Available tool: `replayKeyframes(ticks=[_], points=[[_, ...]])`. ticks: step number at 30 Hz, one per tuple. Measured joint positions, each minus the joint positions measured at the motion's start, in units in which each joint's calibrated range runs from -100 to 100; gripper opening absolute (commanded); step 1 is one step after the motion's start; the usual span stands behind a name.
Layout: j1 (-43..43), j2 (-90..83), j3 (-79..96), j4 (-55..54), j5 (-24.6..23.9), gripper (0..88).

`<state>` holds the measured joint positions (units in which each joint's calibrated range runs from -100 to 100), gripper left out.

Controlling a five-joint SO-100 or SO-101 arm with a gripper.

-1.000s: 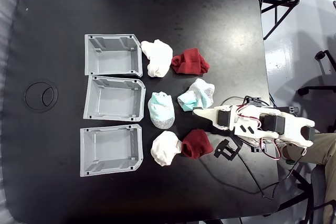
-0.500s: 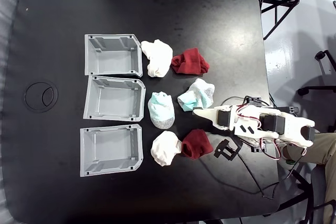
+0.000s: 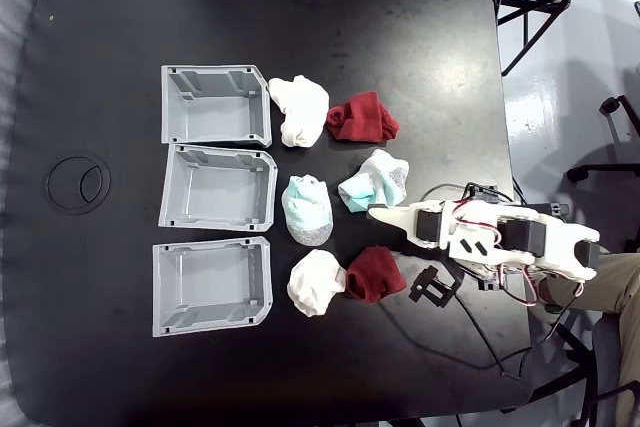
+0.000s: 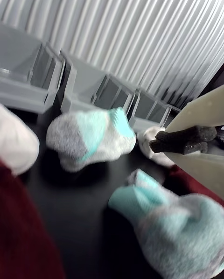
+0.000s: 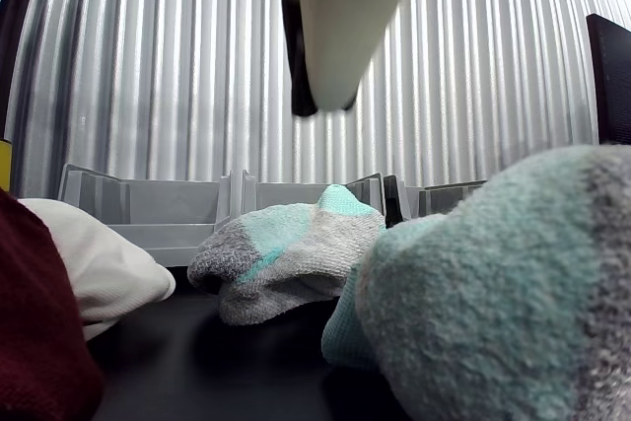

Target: Put the sock in the container

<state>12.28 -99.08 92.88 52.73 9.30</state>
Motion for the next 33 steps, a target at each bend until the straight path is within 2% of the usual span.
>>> replayKeyframes(ticks=[17, 25, 33], points=[[0.00, 2.18, -9.46, 0.08, 0.00, 1.3], [-5.71, 17.25, -24.86, 8.41, -2.40, 1.3], [-6.98, 35.75, -44.23, 18.33, -2.61, 1.3]])
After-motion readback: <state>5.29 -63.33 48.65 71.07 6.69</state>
